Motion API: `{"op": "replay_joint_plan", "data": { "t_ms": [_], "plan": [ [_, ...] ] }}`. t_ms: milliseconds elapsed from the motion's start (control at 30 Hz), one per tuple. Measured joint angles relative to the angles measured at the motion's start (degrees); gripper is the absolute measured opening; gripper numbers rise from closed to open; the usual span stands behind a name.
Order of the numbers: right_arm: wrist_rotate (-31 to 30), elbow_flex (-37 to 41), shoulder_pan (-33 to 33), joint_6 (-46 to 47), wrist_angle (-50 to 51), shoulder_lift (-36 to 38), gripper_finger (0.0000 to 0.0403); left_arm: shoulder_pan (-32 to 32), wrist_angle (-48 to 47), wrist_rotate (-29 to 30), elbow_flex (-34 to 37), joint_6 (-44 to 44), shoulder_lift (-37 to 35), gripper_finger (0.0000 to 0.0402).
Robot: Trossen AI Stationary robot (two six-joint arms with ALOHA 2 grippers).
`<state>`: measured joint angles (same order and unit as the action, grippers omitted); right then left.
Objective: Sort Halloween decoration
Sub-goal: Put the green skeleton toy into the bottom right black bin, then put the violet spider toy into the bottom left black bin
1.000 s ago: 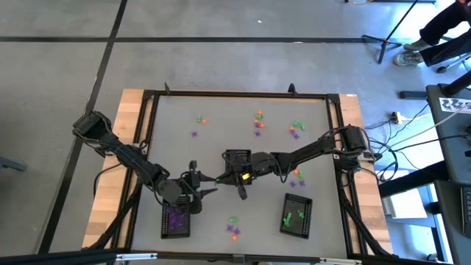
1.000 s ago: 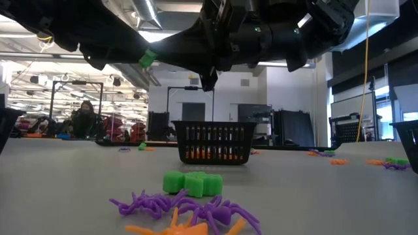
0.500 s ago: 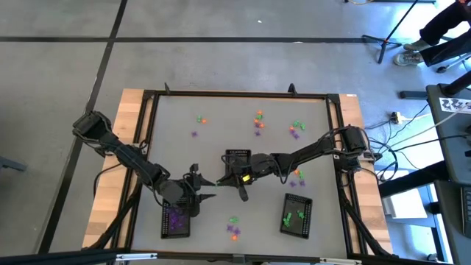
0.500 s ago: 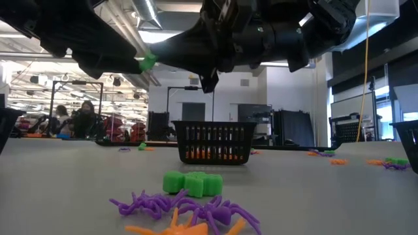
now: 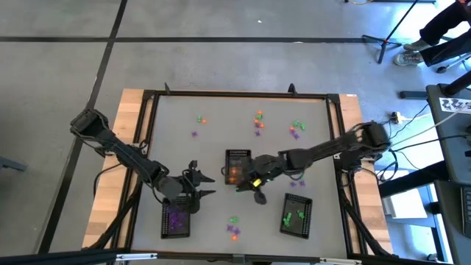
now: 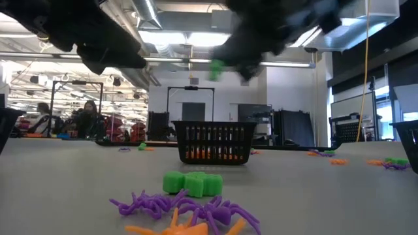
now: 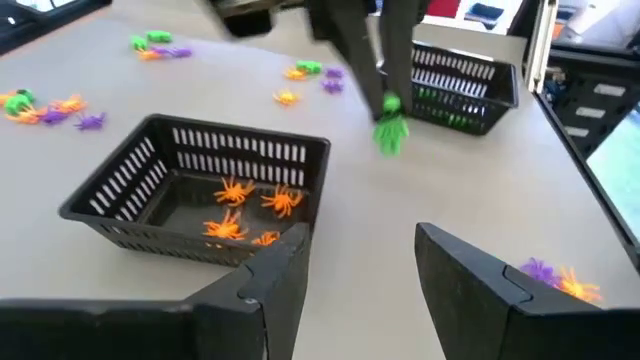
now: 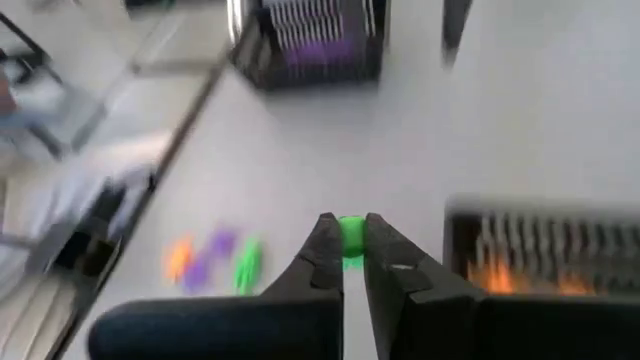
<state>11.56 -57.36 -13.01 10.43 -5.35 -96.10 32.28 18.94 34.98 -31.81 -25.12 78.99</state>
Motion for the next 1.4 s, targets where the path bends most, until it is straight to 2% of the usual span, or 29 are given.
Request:
{"op": "replay_joint_plan", "data": {
  "t_ms": [133,267,433,600,733,967,1233,1300,1400],
  "plan": [
    [-5.33,0.0,-3.32,4.93,18.06,7.76,0.0019,-0.93,-0.24,0.04,0.0,0.21,-0.75,0.0174],
    [-10.18,0.0,-8.23,14.48,33.5,14.84,0.0016,-2.25,-0.24,0.02,0.0,0.87,-0.8,0.0174],
    [-10.97,0.0,-16.35,29.58,45.63,18.26,0.0017,-3.65,-0.07,-0.09,0.0,1.51,-0.8,0.0174],
    [-9.61,0.02,-23.93,39.88,47.27,17.15,0.0019,-4.27,0.06,-0.11,0.0,1.51,-0.8,0.0174],
    [-13.2,0.13,-28.12,45.99,47.46,15.78,0.003,-4.27,0.1,-0.17,0.0,1.41,-0.8,0.0174],
    [-13.4,0.13,-29.42,52.23,50.15,11.62,0.0083,-4.25,0.06,-0.27,0.0,0.06,-0.8,0.0174],
    [-11.63,0.13,-29.28,50.89,53.05,8.43,0.0113,-4.25,-0.09,-2.6,0.0,-0.26,-0.8,0.0174],
    [-12.9,-0.25,-28.84,50.84,53.35,8.9,0.0114,-4.25,-0.07,-2.46,0.0,-0.26,-0.8,0.0174],
    [-18.33,-1.94,-28.75,49.63,54.78,10.26,0.0114,-4.25,-0.07,-0.82,0.0,-0.26,-0.8,0.0174]
  ]
}}
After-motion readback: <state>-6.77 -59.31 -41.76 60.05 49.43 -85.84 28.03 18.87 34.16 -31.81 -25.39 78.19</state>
